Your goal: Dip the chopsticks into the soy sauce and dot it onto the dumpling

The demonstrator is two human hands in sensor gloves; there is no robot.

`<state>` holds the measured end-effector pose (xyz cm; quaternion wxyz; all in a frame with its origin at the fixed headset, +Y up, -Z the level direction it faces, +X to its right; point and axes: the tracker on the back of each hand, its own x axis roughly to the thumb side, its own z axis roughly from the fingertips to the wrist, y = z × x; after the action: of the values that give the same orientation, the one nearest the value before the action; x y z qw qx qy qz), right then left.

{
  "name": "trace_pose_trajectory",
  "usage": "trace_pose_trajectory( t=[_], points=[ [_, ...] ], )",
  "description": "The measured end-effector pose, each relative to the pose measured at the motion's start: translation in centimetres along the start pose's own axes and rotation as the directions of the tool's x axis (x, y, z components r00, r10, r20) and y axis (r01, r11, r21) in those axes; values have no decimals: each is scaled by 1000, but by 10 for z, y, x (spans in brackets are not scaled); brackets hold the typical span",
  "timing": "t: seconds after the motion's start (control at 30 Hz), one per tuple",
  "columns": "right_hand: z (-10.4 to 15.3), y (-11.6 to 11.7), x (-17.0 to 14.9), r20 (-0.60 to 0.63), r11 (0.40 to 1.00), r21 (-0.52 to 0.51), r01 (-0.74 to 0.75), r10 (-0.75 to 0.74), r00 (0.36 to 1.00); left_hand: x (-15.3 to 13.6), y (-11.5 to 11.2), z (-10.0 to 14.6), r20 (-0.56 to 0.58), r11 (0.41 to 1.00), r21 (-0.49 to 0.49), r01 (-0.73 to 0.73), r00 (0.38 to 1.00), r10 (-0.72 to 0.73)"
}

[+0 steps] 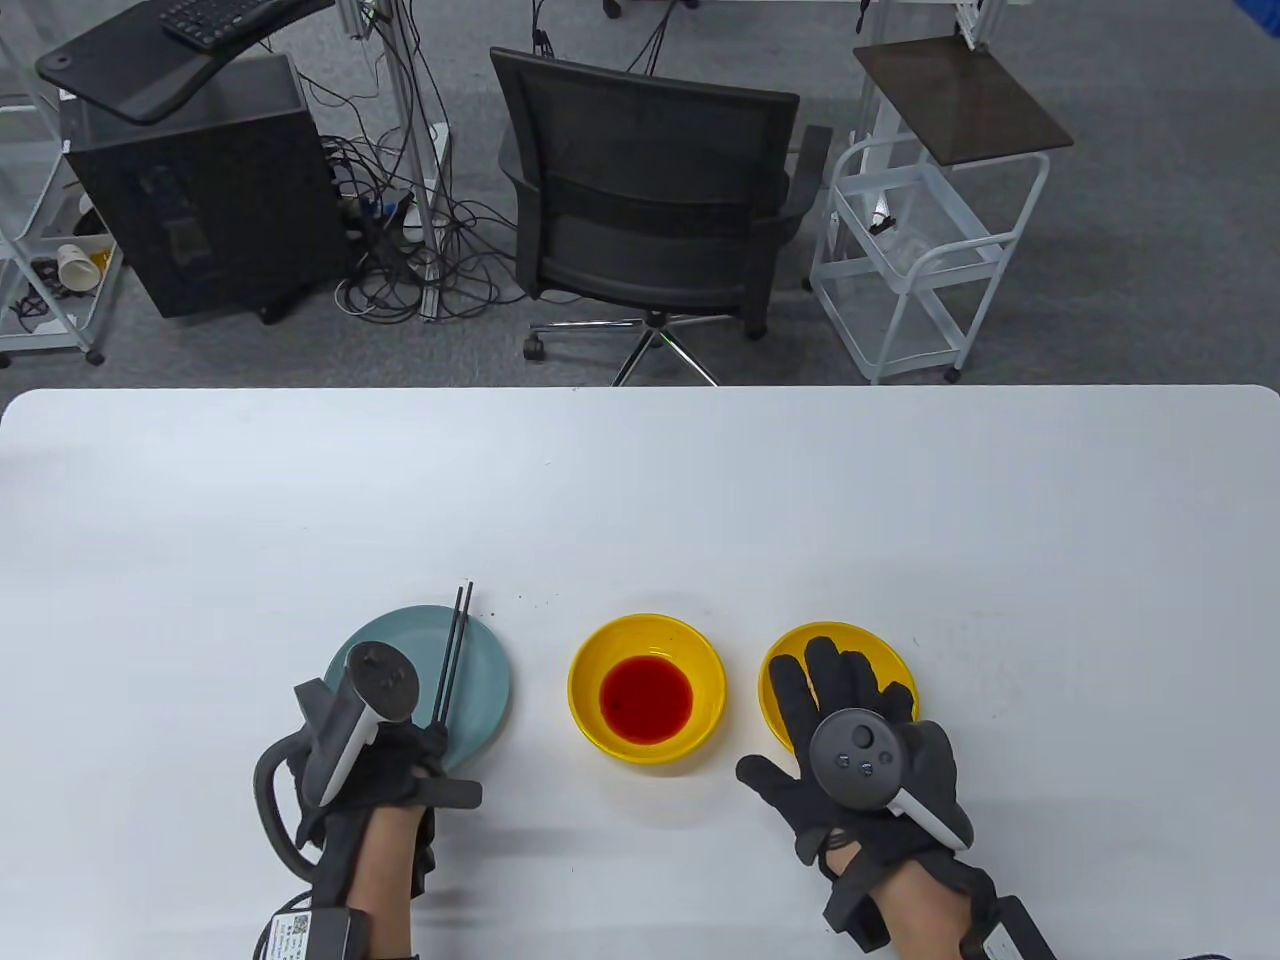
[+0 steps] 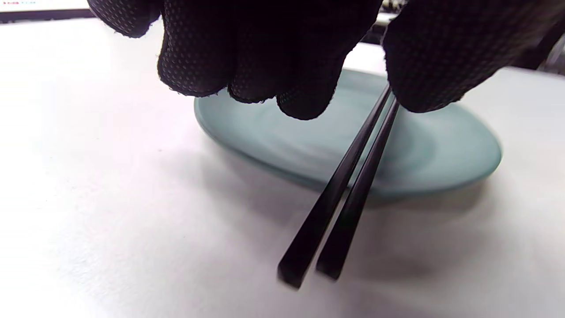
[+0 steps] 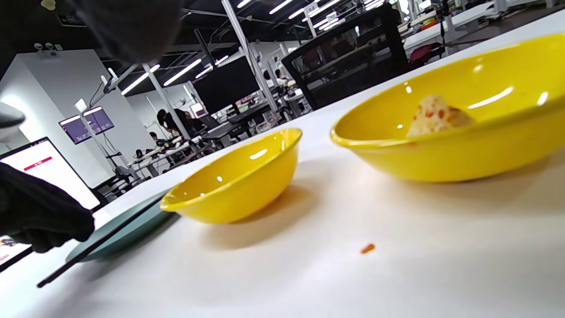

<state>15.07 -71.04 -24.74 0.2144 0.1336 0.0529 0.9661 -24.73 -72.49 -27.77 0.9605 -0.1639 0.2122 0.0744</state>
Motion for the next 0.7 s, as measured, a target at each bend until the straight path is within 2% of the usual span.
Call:
trace_pose_trajectory(
  t=[0.2,0.4,0.57,0.7],
  points=[
    [1,0,-1,-1,1000,9,5,-5,1000,22,-15,-3,-3,985,33,170,985,-170],
    [1,1,-1,1,1000,10,11,-11,1000,28,-22,-9,28,976,33,217,976,-218],
    [1,1,0,7,1000,8,10,-11,1000,27,-21,-9,31,983,36,181,983,-183],
    [1,1,-1,5,1000,7,15,-15,1000,21,-17,-8,43,997,25,79,996,-80]
  ],
)
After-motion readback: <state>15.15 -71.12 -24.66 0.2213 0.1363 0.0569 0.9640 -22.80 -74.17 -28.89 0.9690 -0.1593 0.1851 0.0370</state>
